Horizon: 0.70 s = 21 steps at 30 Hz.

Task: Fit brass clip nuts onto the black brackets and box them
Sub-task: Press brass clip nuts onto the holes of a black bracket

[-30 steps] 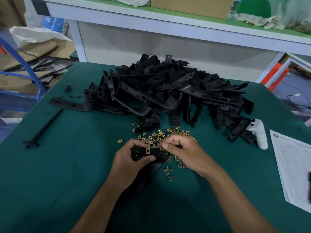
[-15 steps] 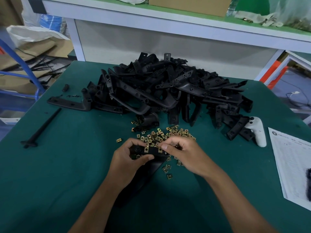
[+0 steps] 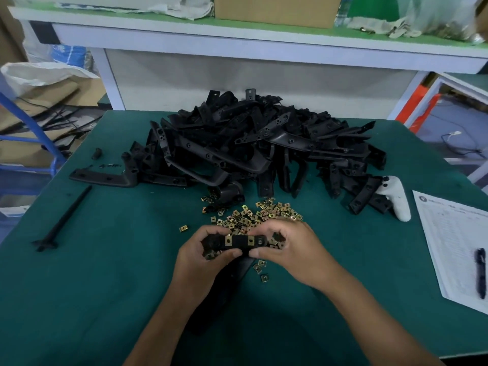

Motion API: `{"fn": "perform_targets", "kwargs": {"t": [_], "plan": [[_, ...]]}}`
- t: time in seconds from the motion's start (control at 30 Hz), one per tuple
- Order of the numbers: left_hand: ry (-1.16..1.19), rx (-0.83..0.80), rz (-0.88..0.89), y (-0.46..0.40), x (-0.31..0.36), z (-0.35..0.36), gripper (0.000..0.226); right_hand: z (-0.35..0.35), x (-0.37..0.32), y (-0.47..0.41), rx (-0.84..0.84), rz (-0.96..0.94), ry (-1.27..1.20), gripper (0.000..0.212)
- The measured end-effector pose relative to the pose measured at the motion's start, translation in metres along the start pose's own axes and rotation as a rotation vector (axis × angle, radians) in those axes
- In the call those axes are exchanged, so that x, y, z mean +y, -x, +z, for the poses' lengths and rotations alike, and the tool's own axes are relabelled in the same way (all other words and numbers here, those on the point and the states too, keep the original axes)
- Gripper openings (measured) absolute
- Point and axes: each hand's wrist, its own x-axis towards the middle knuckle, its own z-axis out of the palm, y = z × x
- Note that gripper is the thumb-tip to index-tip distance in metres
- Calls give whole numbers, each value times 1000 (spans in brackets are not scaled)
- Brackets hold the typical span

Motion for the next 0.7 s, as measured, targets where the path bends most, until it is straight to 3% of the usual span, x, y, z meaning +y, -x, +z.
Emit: {"fn": "perform_targets", "kwargs": {"t": [0.13, 0.33, 0.53, 0.7], "plan": [[-126, -85, 136, 14, 23, 18, 29, -24, -6, 33, 80, -31, -42, 26], [-176, -217, 288, 22, 64, 77, 30, -78, -12, 107, 332, -31, 96, 29], [-108, -534, 456, 47, 93, 190, 26, -123, 1, 217, 691, 103, 275, 30], [-28, -730, 506, 99, 102, 282, 25, -144, 9, 317, 876, 288, 265, 28]]}}
